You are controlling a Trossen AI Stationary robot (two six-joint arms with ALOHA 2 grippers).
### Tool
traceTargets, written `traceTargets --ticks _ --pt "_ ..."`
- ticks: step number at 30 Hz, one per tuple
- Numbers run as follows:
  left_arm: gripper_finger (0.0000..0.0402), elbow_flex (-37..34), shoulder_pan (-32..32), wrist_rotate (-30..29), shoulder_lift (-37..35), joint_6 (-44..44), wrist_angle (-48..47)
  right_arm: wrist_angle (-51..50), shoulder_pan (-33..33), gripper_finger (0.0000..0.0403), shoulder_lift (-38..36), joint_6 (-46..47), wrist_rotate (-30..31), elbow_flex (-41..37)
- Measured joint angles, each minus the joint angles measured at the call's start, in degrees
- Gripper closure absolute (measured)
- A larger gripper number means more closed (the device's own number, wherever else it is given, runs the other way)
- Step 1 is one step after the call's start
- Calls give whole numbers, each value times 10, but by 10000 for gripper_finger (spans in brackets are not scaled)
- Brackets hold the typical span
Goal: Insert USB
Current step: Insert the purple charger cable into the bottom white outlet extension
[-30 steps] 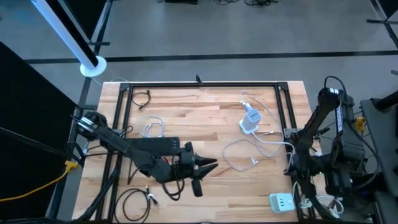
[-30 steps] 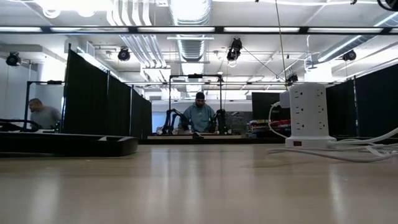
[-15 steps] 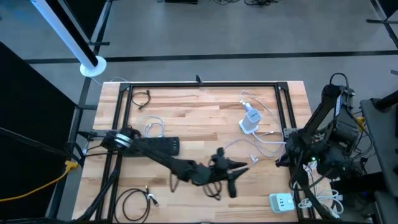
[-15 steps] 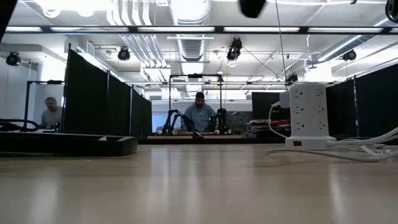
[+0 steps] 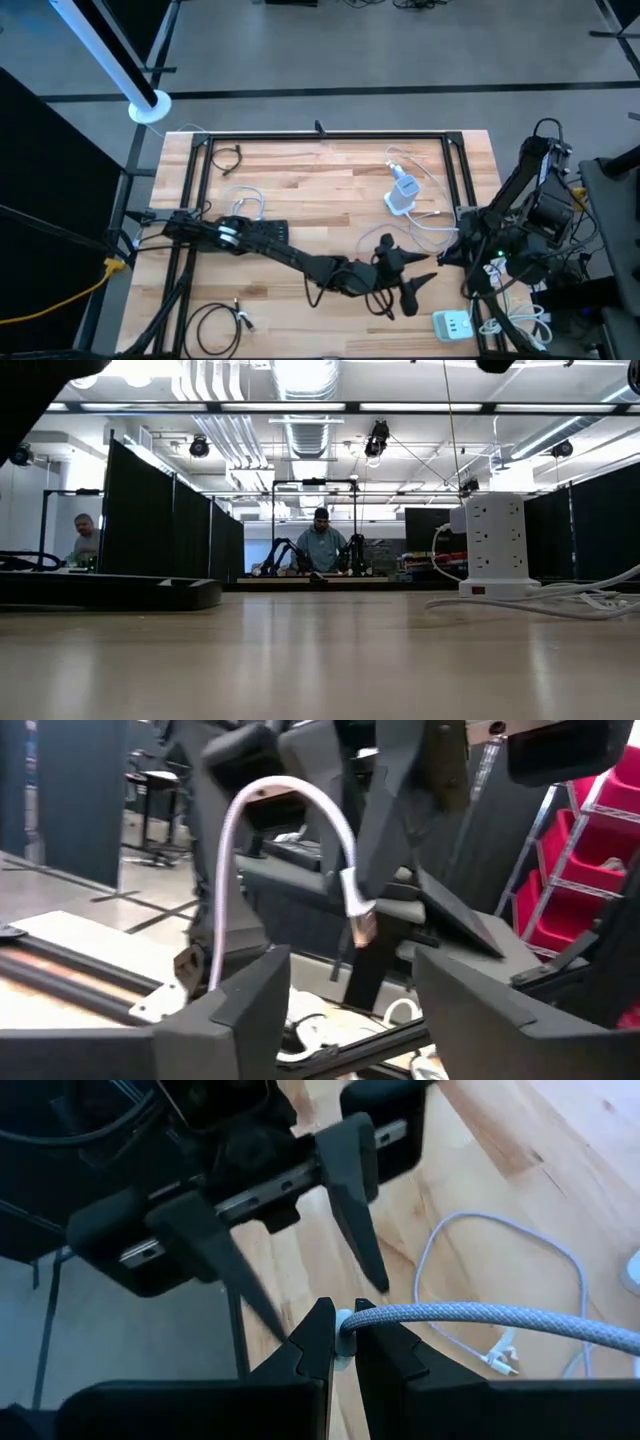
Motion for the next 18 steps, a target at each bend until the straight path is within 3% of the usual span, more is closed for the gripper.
traceTargets --ticks 5,9,14,18 --pt "176 3 8 25 0 -31 0 1 -2 388 -1 -11 9 0" --pt "188 2 17 45 0 -58 -1 24 -2 388 0 -39 18 0" --pt "226 2 23 59 0 -62 0 33 -11 388 0 -45 17 0" --pt "289 3 26 67 0 -62 1 33 -19 388 0 -45 17 0"
